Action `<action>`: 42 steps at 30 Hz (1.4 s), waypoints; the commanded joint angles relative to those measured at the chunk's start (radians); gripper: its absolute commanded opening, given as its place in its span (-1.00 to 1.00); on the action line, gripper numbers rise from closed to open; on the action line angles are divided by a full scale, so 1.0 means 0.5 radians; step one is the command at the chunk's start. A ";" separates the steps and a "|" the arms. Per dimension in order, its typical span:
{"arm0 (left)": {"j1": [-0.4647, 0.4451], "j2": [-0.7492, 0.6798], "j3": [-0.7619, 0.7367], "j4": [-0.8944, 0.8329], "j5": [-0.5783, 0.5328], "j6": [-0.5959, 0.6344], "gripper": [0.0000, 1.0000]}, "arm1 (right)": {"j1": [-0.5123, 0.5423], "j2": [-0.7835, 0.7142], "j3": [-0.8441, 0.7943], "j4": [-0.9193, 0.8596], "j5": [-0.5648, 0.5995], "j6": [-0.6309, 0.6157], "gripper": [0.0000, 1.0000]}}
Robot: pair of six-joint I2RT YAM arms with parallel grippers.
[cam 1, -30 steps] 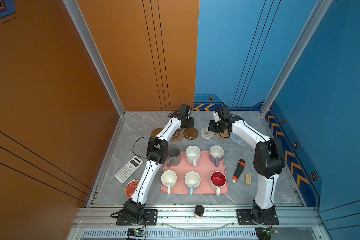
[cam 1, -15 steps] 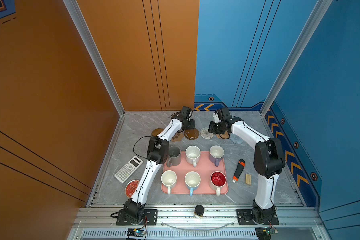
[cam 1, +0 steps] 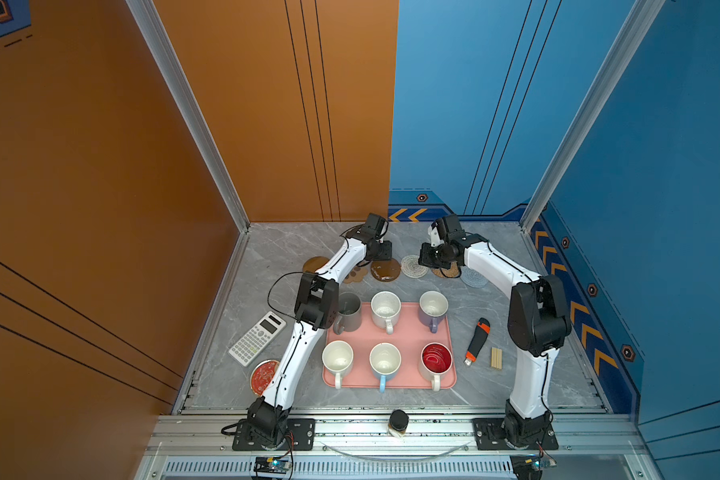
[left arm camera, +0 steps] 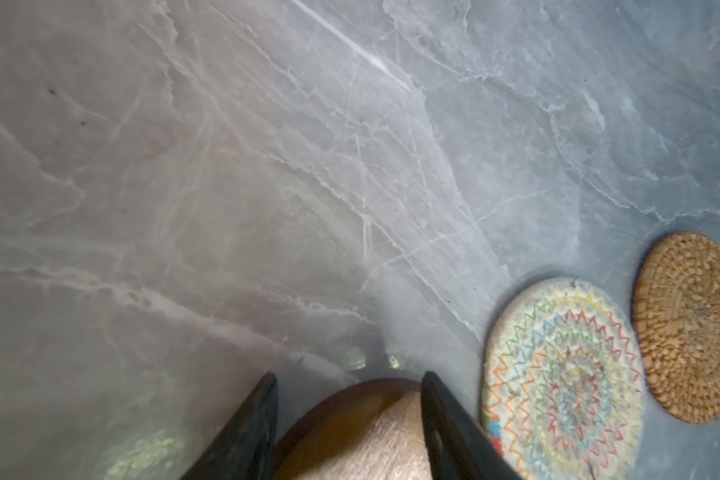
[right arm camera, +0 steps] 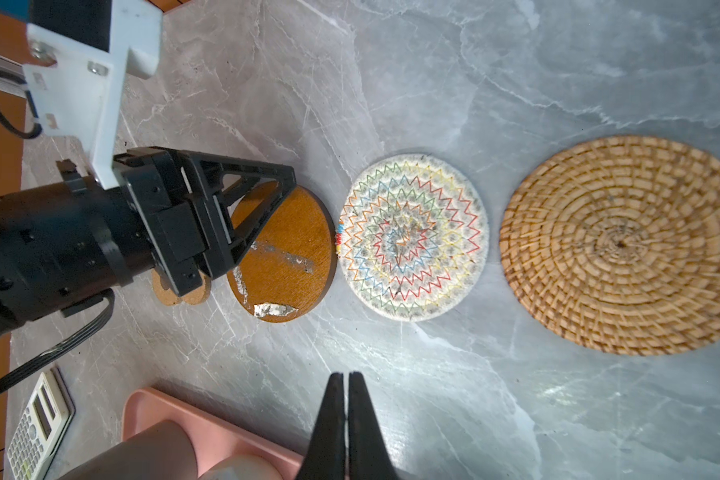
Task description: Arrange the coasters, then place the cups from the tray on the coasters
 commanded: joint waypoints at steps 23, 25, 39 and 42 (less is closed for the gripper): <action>-0.107 -0.937 -0.593 -0.057 -0.212 0.204 0.11 | -0.041 0.611 0.455 -0.109 -0.068 0.027 -1.00; -0.129 -1.018 -0.679 -0.052 -0.219 0.216 0.11 | -0.044 0.638 0.471 -0.116 -0.064 0.029 -1.00; -0.199 -1.510 -1.300 0.219 -0.235 0.199 0.10 | -0.008 0.685 0.441 -0.232 -0.048 0.012 -1.00; -0.207 -1.564 -1.363 0.236 -0.243 0.196 0.10 | 0.007 0.658 0.404 -0.232 -0.035 0.015 -1.00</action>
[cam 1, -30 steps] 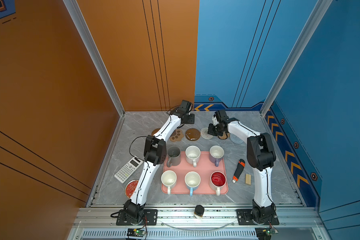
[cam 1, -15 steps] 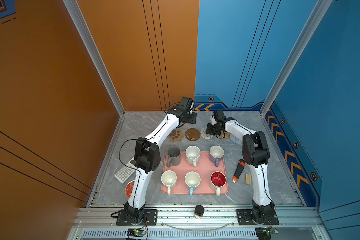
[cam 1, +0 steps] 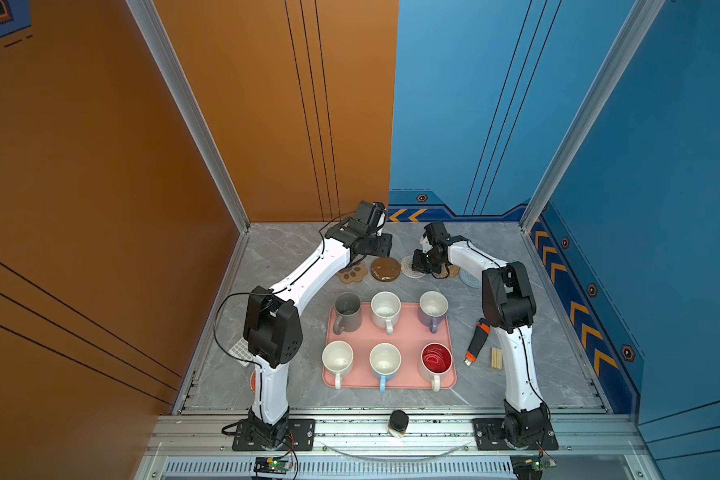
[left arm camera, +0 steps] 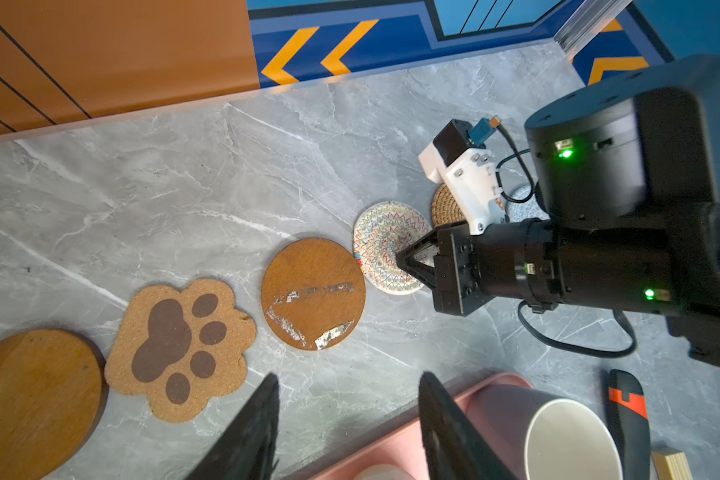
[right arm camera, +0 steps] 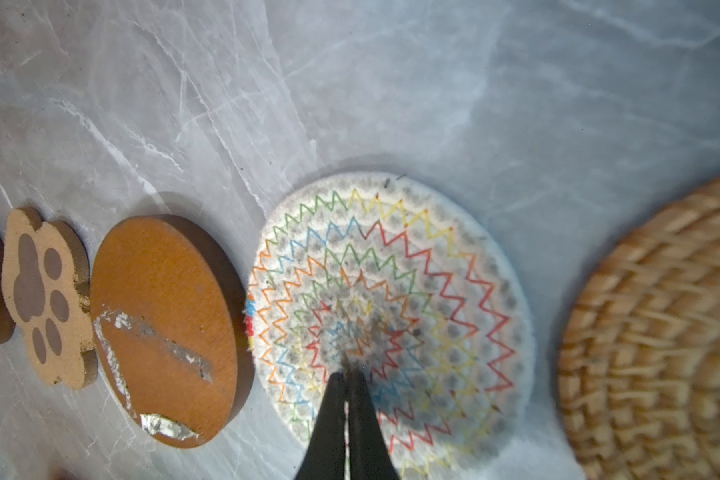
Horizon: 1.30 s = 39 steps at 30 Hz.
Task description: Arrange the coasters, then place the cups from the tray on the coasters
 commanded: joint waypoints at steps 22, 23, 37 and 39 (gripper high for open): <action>-0.040 -0.228 -0.235 0.105 -0.071 -0.013 0.10 | 0.056 -0.163 -0.139 -0.152 0.072 0.023 -1.00; -0.043 -0.240 -0.240 0.111 -0.071 -0.015 0.10 | 0.055 -0.173 -0.131 -0.157 0.075 0.023 -1.00; -0.081 -0.434 -0.334 0.173 -0.091 -0.046 0.11 | -0.083 -0.369 -0.117 -0.174 0.118 -0.041 -1.00; -0.090 -0.483 -0.375 0.184 -0.100 -0.039 0.11 | -0.125 -0.363 -0.119 -0.185 0.117 -0.054 -1.00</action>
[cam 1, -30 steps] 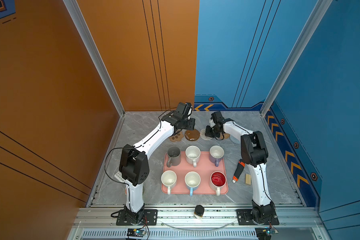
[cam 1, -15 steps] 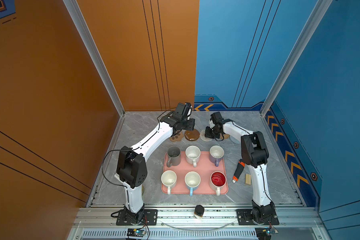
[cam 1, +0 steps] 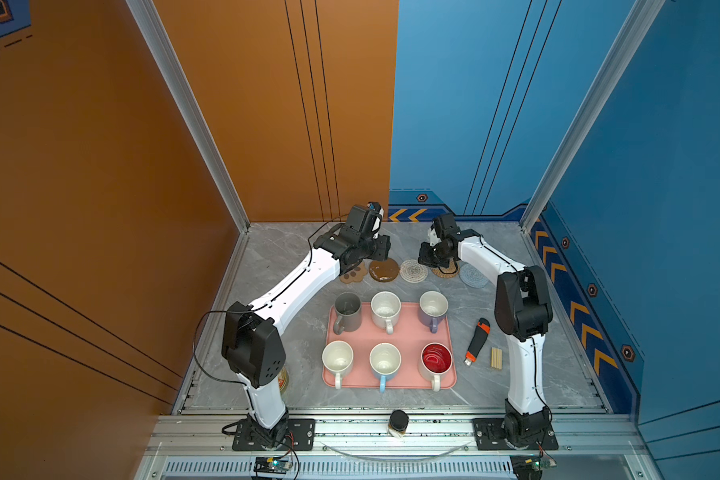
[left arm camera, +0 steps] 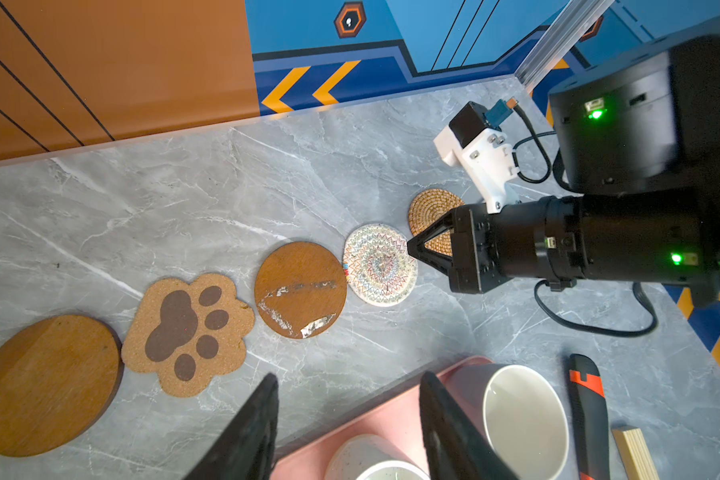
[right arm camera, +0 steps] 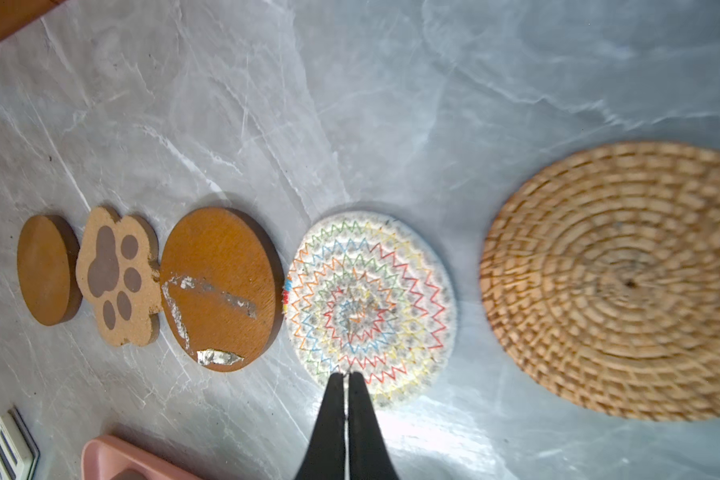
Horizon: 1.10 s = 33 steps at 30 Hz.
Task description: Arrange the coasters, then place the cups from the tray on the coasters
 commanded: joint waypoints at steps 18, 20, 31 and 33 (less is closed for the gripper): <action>-0.039 -0.655 -0.633 0.168 -0.227 -0.024 0.11 | -0.295 0.276 0.194 -0.145 0.062 -0.093 -1.00; -0.038 -0.688 -0.665 0.167 -0.242 -0.036 0.11 | -0.301 0.293 0.193 -0.149 0.070 -0.095 -1.00; -0.035 -0.777 -0.751 0.167 -0.285 -0.076 0.11 | -0.289 0.261 0.023 -0.162 0.095 -0.098 -1.00; -0.035 -0.786 -0.762 0.168 -0.290 -0.079 0.12 | -0.289 0.243 -0.060 -0.161 0.104 -0.100 -1.00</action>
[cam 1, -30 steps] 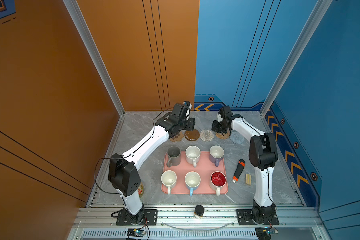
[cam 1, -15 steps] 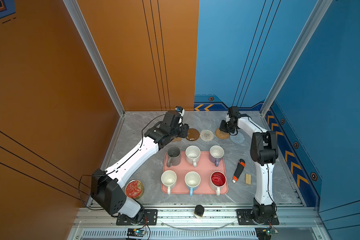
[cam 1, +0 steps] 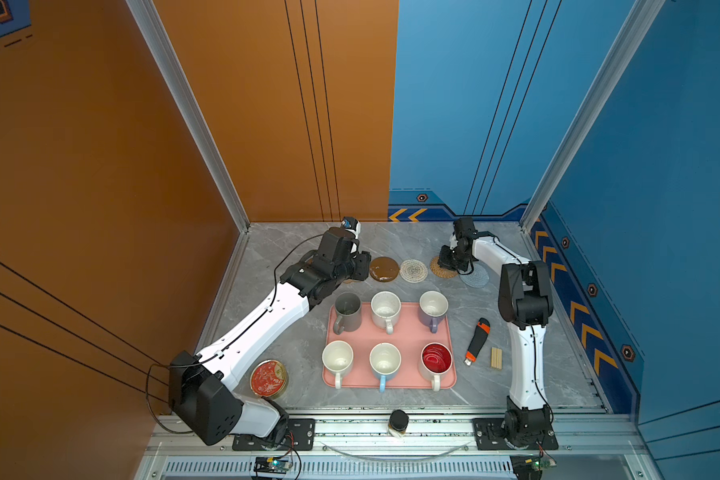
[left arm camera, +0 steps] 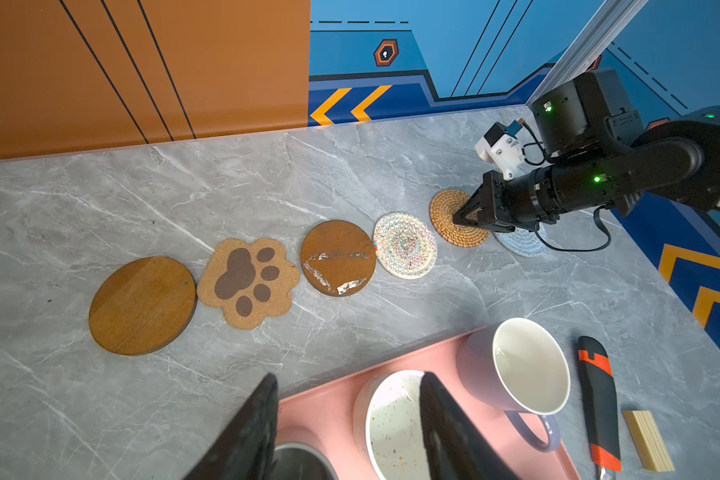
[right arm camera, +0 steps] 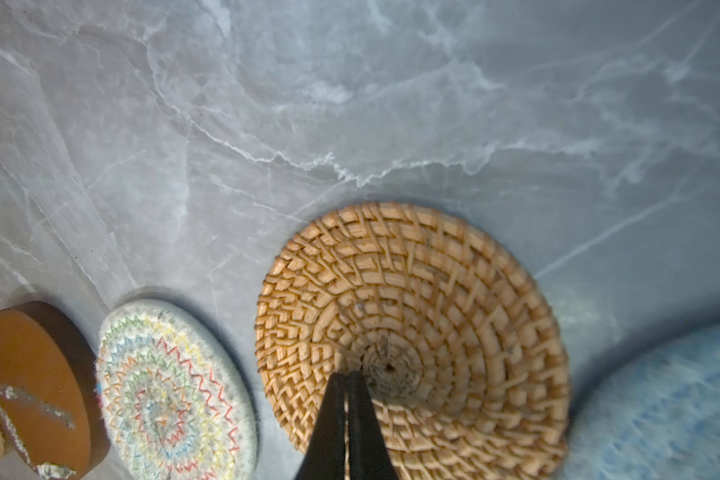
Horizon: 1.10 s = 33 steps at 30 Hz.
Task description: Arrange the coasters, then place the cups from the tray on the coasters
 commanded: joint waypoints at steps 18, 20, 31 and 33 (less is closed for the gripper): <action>0.000 -0.112 -0.109 -0.008 -0.073 -0.049 0.13 | 0.118 0.051 0.011 -0.129 -0.004 -0.023 -1.00; 0.001 -0.115 -0.114 -0.007 -0.079 -0.049 0.12 | 0.134 0.066 0.028 -0.129 -0.003 -0.020 -1.00; 0.016 -0.150 -0.149 -0.009 -0.083 -0.050 0.12 | 0.118 0.028 0.066 -0.129 0.036 -0.007 -1.00; 0.016 -0.155 -0.154 -0.007 -0.083 -0.054 0.13 | 0.109 0.004 0.068 -0.129 0.040 -0.008 -1.00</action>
